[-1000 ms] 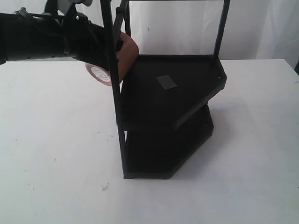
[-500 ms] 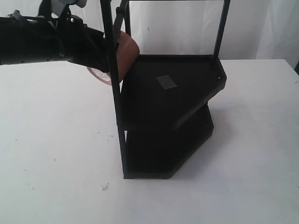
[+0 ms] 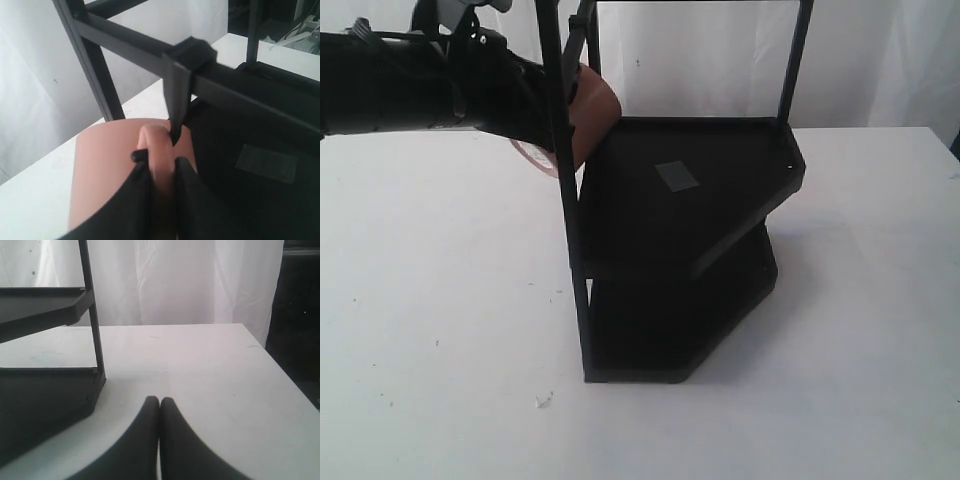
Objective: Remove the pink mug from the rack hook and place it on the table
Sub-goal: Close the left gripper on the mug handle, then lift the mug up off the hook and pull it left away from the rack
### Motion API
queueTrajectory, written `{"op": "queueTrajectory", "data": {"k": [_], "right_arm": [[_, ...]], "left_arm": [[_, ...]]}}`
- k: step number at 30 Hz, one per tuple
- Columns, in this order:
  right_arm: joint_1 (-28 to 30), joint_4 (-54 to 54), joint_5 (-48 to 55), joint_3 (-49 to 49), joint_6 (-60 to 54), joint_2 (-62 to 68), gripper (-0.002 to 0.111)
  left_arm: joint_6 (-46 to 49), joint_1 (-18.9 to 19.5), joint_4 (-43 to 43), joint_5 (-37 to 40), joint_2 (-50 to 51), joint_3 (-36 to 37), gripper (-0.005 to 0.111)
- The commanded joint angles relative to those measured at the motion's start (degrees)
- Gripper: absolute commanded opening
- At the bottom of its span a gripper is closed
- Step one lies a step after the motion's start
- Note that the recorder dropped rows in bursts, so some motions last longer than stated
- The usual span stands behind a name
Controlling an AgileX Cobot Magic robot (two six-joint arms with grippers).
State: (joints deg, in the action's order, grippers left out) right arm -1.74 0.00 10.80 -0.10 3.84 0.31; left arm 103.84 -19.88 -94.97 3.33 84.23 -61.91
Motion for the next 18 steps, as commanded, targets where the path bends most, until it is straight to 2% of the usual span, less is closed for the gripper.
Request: {"op": "queueTrajectory", "data": {"k": [1, 12, 18], "right_arm": [[0.17, 0.00, -0.59, 0.10, -0.09, -0.31, 0.000], [0.17, 0.00, -0.59, 0.10, -0.09, -0.31, 0.000], [0.17, 0.00, -0.59, 0.10, -0.09, -0.31, 0.000]], "left_arm": [[-0.31, -0.21, -0.86, 0.40, 0.38, -0.14, 0.001], [0.16, -0.21, -0.57, -7.82, -2.54, -0.14, 0.000], [1.48, -0.21, -0.57, -8.10, -4.27, -0.03, 0.000]]}}
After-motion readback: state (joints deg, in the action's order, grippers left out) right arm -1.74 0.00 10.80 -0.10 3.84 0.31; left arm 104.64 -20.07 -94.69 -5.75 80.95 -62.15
